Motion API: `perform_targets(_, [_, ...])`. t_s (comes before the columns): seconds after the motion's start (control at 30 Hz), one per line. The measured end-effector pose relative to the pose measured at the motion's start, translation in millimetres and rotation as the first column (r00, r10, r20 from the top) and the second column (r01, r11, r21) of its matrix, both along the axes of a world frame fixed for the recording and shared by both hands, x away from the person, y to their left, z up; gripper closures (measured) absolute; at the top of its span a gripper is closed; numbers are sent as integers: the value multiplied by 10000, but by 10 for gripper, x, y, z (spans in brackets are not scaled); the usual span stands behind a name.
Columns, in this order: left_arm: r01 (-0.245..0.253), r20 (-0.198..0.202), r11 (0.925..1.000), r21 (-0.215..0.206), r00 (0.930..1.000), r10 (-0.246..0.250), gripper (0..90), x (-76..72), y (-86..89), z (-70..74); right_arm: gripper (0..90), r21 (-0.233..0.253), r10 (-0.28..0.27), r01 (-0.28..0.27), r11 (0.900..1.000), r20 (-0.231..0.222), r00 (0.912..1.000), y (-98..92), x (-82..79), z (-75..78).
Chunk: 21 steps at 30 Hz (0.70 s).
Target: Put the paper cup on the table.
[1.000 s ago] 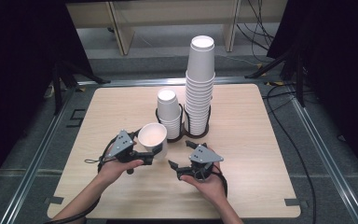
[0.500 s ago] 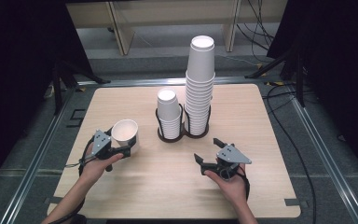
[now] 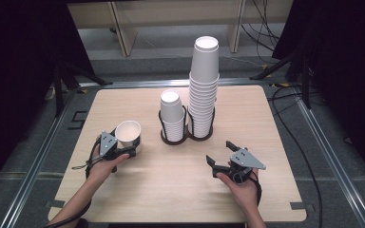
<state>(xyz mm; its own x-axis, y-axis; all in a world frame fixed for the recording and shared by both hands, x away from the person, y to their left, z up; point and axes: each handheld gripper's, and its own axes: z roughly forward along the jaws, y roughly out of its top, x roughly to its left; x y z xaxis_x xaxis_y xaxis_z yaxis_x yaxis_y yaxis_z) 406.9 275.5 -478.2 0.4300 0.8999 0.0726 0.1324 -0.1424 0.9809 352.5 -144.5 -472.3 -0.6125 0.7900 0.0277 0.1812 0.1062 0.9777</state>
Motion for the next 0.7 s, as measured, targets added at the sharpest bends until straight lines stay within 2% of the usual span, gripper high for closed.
perform_targets(0.03, [28, -26, 10000, 3, 10000, -28, 95, 4, -2, -9, 106, -217, -207, 204, 9996, -158, 9997, -11, -13, 5])
perform_targets(0.07, [27, 57, 10000, -94, 10000, -26, 92, 15, -4, -22, 106, -229, -296, 299, 9993, 118, 9995, -16, 0, -4])
perform_targets(0.1, [-33, 1, 10000, -30, 10000, 33, 87, 14, 0, -26, 106, -289, -210, 214, 9994, 152, 9997, -25, 8, -5])
perform_targets(0.13, [-23, -64, 10000, 9, 10000, 23, 70, 7, 3, -23, 105, 21, -63, 63, 10000, -89, 9999, -10, 6, -13])
perform_targets(0.2, [20, 20, 9998, -215, 10000, -20, 42, 23, 10, -26, 106, 60, -79, 79, 10000, -55, 10000, -7, 8, -16])
perform_targets(0.3, [-53, -94, 9997, -241, 9999, 51, 0, 11, 23, -16, 105, 37, -56, 57, 10000, -72, 10000, -6, 8, -17])
perform_targets(0.37, [3, 71, 9997, -260, 10000, -2, 0, 11, 29, -19, 105, -22, -52, 51, 10000, -165, 9999, -8, 1, -17])
perform_targets(0.4, [-22, -75, 9997, -256, 10000, 20, 0, -16, 38, -11, 105, -30, -149, 148, 9999, -309, 9994, -6, -12, -18])
perform_targets(0.5, [17, 88, 9996, -293, 10000, -15, 0, -22, 44, -20, 105, -118, -88, 85, 9999, -247, 9997, -8, -3, -22])
perform_targets(0.53, [-56, -58, 9996, -265, 10000, 54, 0, -47, 55, -14, 105, -213, -81, 74, 9997, -328, 9994, -12, -7, -17])
perform_targets(0.63, [-130, -72, 9996, -262, 9999, 128, 0, -78, 74, -14, 105, -135, -28, 24, 9999, -299, 9996, -9, -3, -20])
perform_targets(0.7, [-122, -8, 9994, -322, 9999, 122, 0, -103, 90, -8, 106, -301, -130, 119, 9995, -376, 9992, -16, -10, -17])
